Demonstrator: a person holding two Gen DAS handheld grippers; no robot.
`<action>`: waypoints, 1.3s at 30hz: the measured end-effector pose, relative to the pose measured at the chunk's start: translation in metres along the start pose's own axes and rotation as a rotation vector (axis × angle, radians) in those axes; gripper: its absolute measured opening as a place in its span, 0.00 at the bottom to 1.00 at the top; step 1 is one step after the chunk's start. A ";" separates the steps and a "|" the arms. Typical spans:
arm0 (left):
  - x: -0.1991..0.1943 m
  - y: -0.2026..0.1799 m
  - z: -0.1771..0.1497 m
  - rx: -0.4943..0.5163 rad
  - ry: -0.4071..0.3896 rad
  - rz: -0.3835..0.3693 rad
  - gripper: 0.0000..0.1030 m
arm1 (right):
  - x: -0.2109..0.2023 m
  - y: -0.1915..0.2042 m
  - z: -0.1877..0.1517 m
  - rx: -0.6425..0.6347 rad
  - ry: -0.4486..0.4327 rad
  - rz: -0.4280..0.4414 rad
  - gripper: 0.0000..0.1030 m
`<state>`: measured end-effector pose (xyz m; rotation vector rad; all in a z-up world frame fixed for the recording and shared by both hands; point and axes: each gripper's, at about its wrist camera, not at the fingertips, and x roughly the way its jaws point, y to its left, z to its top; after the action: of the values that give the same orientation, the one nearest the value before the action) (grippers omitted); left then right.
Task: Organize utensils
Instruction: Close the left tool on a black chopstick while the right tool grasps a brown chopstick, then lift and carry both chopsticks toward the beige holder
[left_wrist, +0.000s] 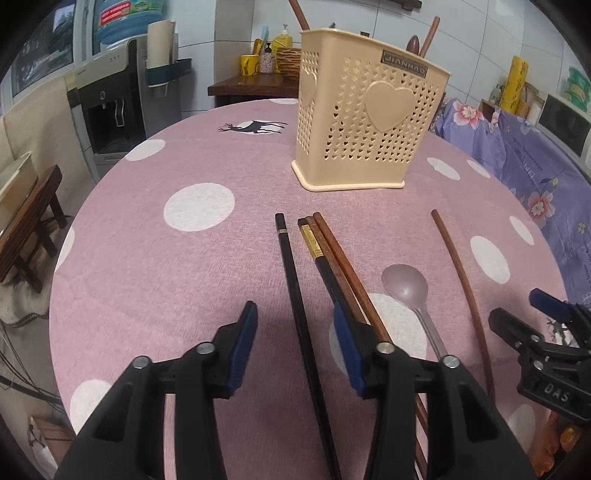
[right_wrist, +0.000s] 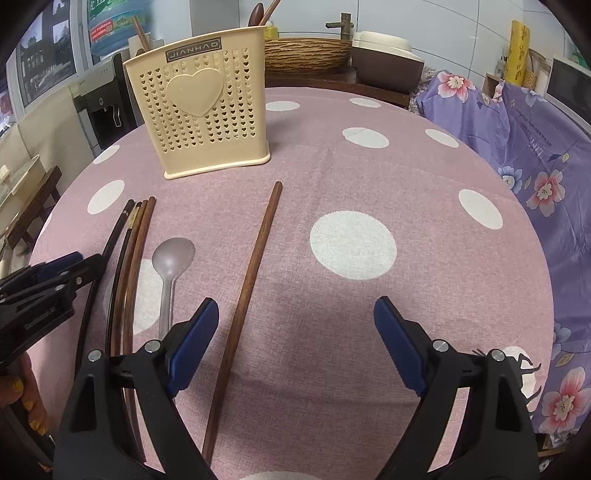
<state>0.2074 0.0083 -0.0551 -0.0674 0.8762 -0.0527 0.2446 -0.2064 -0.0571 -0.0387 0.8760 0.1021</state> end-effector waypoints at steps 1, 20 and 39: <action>0.004 0.001 0.001 -0.002 0.008 -0.001 0.33 | 0.000 0.001 0.001 -0.006 -0.001 -0.003 0.83; 0.023 0.014 0.025 -0.030 0.019 -0.004 0.13 | 0.055 0.014 0.059 0.022 0.088 0.061 0.39; 0.031 0.011 0.035 -0.013 0.026 -0.004 0.10 | 0.080 0.031 0.080 -0.024 0.076 0.019 0.09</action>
<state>0.2544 0.0183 -0.0578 -0.0810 0.9028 -0.0513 0.3533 -0.1633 -0.0669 -0.0572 0.9514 0.1298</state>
